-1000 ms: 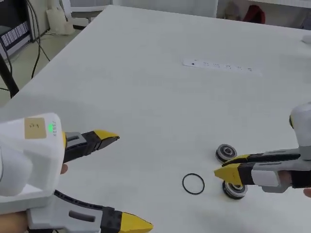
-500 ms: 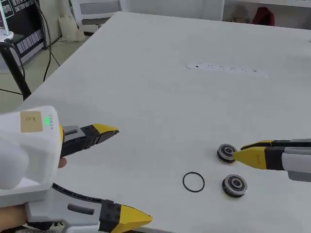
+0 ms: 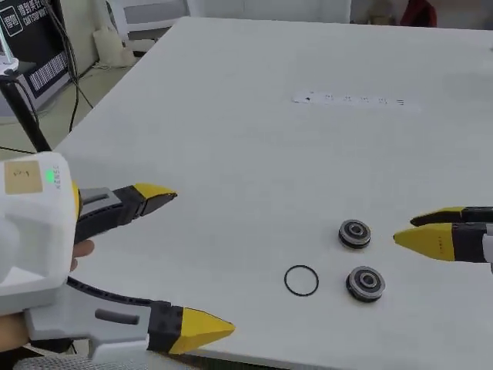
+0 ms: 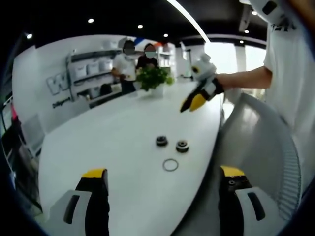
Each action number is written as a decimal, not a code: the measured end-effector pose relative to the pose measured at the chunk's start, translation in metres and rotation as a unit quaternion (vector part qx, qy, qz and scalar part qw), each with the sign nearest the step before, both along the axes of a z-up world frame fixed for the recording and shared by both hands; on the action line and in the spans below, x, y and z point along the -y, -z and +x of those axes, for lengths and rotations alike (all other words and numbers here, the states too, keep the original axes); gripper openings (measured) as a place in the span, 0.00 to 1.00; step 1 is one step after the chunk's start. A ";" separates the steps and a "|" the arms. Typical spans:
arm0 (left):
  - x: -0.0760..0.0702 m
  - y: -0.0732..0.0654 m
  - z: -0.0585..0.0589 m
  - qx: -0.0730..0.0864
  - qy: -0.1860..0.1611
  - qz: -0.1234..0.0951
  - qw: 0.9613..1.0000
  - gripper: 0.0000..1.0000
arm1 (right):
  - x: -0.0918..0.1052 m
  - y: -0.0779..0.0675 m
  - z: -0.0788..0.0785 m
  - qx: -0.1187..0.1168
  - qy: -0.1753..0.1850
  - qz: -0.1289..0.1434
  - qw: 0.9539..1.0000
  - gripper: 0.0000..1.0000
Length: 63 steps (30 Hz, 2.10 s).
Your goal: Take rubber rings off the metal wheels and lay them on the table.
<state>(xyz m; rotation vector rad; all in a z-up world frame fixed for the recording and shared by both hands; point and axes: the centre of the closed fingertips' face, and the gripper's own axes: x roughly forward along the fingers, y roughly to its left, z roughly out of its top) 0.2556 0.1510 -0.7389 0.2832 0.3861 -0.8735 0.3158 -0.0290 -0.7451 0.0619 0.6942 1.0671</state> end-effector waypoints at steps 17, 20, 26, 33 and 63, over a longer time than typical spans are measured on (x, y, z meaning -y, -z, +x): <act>0.041 -0.028 0.010 0.021 0.037 0.003 0.999 0.92 | 0.030 0.023 -0.002 0.007 -0.001 -0.012 1.000 0.37; 0.050 -0.034 0.012 0.026 0.045 0.005 0.999 0.92 | 0.033 0.027 -0.002 0.004 -0.003 -0.010 1.000 0.36; 0.069 -0.039 0.017 0.034 0.063 0.011 0.997 0.90 | 0.039 0.036 -0.002 0.004 -0.004 -0.011 1.000 0.36; 0.105 -0.031 0.018 0.024 0.096 0.016 0.995 0.88 | 0.040 0.045 -0.003 0.003 0.000 0.002 1.000 0.36; 0.183 0.004 0.046 -0.004 0.144 0.020 0.989 0.68 | 0.029 0.091 -0.006 0.017 -0.098 -0.027 0.995 0.36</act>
